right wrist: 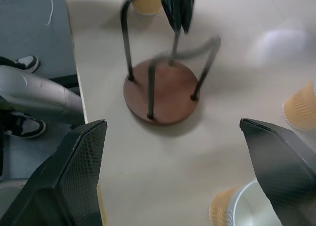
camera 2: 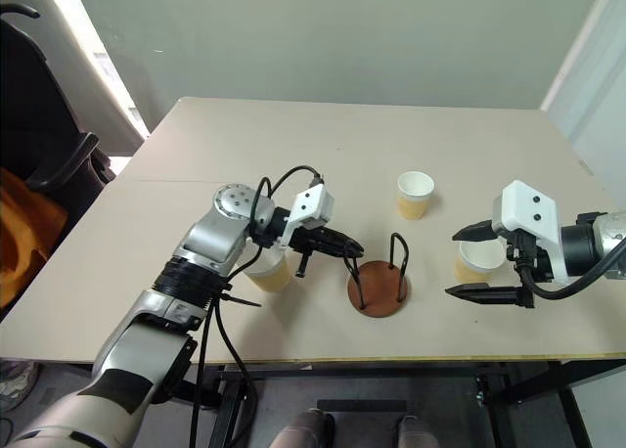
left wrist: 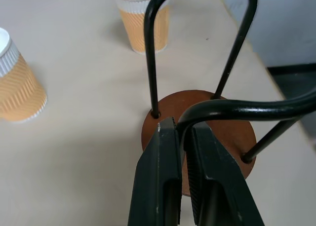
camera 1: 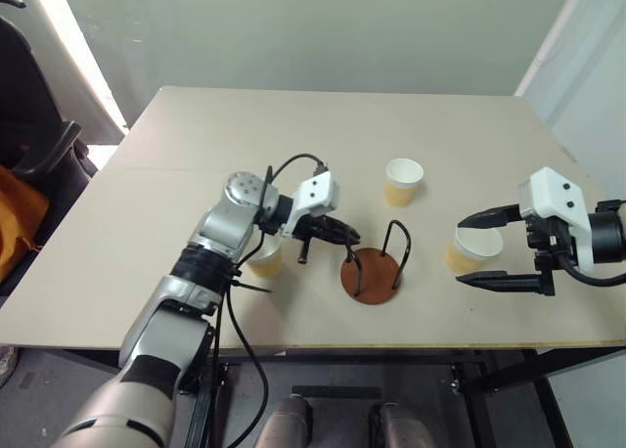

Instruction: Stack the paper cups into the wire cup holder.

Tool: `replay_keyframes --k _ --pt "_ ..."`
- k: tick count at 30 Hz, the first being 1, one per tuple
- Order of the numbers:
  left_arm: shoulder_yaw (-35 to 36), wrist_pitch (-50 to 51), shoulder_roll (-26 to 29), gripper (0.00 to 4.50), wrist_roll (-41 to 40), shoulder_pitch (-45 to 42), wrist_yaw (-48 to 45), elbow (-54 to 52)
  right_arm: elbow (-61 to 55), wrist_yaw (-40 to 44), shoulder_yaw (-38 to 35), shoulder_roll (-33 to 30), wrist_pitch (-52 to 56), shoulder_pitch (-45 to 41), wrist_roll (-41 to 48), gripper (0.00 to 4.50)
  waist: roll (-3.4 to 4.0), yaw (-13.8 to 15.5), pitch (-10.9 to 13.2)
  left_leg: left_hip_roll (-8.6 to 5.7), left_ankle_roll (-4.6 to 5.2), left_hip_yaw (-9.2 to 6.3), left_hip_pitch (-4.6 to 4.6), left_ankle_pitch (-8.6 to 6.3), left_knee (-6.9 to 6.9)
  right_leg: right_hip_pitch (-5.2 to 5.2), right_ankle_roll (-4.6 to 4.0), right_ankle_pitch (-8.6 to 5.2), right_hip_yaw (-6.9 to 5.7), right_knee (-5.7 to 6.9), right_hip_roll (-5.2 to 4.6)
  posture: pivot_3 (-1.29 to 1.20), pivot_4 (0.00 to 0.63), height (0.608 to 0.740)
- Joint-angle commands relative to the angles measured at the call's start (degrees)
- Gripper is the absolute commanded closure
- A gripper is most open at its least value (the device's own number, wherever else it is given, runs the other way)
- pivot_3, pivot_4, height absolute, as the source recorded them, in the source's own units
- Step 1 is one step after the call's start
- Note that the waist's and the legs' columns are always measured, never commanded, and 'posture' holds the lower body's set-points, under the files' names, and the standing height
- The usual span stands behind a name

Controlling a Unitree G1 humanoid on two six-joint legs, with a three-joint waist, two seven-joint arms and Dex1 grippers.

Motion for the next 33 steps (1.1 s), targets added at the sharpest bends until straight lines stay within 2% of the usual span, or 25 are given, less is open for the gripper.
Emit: replay_keyframes --k 1,2,5,10,15,18,23,25,29,33 --pt "-0.30 -3.53 -1.45 4.49 2.08 -3.00 1.85 2.30 -0.94 -0.38 -1.07 -0.59 0.02 -0.44 0.26 0.00 0.00 0.00 0.00 0.00 0.00 0.01 -0.01 -0.01 0.00 0.00 0.01 0.01 0.00 0.00 0.00 0.00 0.150 0.740" --pt "-0.59 -3.96 -1.62 4.49 2.69 -3.30 1.78 3.08 -0.98 -0.38 -1.06 -0.61 0.04 -0.42 0.28 0.00 0.00 0.00 0.00 0.00 0.01 0.01 -0.01 -0.01 0.00 0.00 0.03 0.02 0.00 -0.01 0.00 0.00 0.150 0.740" --pt "-0.72 -4.70 -2.24 3.72 3.53 -4.10 2.10 5.27 -1.26 -0.63 -1.24 -0.77 0.69 -0.14 0.56 0.00 0.01 -0.01 0.00 -0.01 0.02 0.02 0.00 -0.02 0.00 0.00 0.04 0.02 0.00 -0.02 0.00 0.00 0.150 0.740" --pt "-0.43 -5.52 -2.03 1.92 3.94 -4.05 1.16 5.75 -1.51 -0.47 -1.73 -1.24 1.29 0.83 0.49 0.00 0.00 0.00 0.00 -0.02 0.02 0.02 -0.02 -0.02 -0.01 0.00 0.08 -0.01 0.00 -0.02 0.01 0.00 0.150 0.740" --pt "0.37 -7.46 -0.59 0.16 4.66 -4.48 2.11 5.73 1.99 -0.15 -0.37 -3.53 -0.40 1.30 -3.65 0.00 0.00 0.01 0.00 -0.04 0.02 0.02 -0.04 -0.02 -0.01 0.00 0.10 -0.02 0.01 -0.04 0.00 0.00 0.150 0.740" --pt "0.76 -8.10 1.77 0.03 4.13 -4.50 0.37 3.80 4.94 0.02 1.82 -5.35 -3.08 1.88 -8.13 0.00 0.00 0.00 0.00 -0.03 0.02 0.02 -0.03 -0.02 -0.01 0.00 0.09 -0.02 0.01 -0.04 0.00 0.00 0.150 0.740" --pt "5.62 -4.35 8.71 0.03 -2.62 -2.62 -5.46 -4.84 9.60 -2.60 9.21 -3.69 -7.02 -1.78 -16.43 0.00 0.01 -0.16 0.00 -0.02 0.04 0.02 -0.05 -0.03 -0.03 -0.07 0.09 -0.02 0.01 -0.04 0.02 0.00 0.150 0.740" --pt "8.17 -0.62 11.79 0.03 -7.16 -0.58 -8.24 -10.61 10.93 -3.01 12.23 -2.42 -8.52 -2.40 -19.21 0.00 0.00 -0.37 0.00 0.00 0.07 0.03 -0.04 -0.05 -0.05 -0.09 0.09 -0.02 0.01 -0.04 0.04 0.00 0.150 0.740" --pt "13.04 9.80 15.93 0.03 -15.03 1.53 -7.41 -22.10 14.29 -3.85 15.42 0.85 -9.70 -4.86 -22.91 0.00 0.02 -0.48 0.00 0.02 0.08 0.02 -0.03 -0.06 -0.04 -0.09 0.09 -0.02 0.00 0.00 0.03 0.00 0.150 0.740" --pt "15.87 16.08 19.70 0.03 -18.78 3.28 -5.12 -29.95 16.91 -3.48 17.49 3.27 -11.04 -6.29 -25.12 0.00 0.02 -0.19 0.00 0.00 0.08 -0.01 -0.06 -0.06 -0.03 -0.08 0.06 0.00 -0.01 -0.02 -0.01 0.00 0.150 0.740"
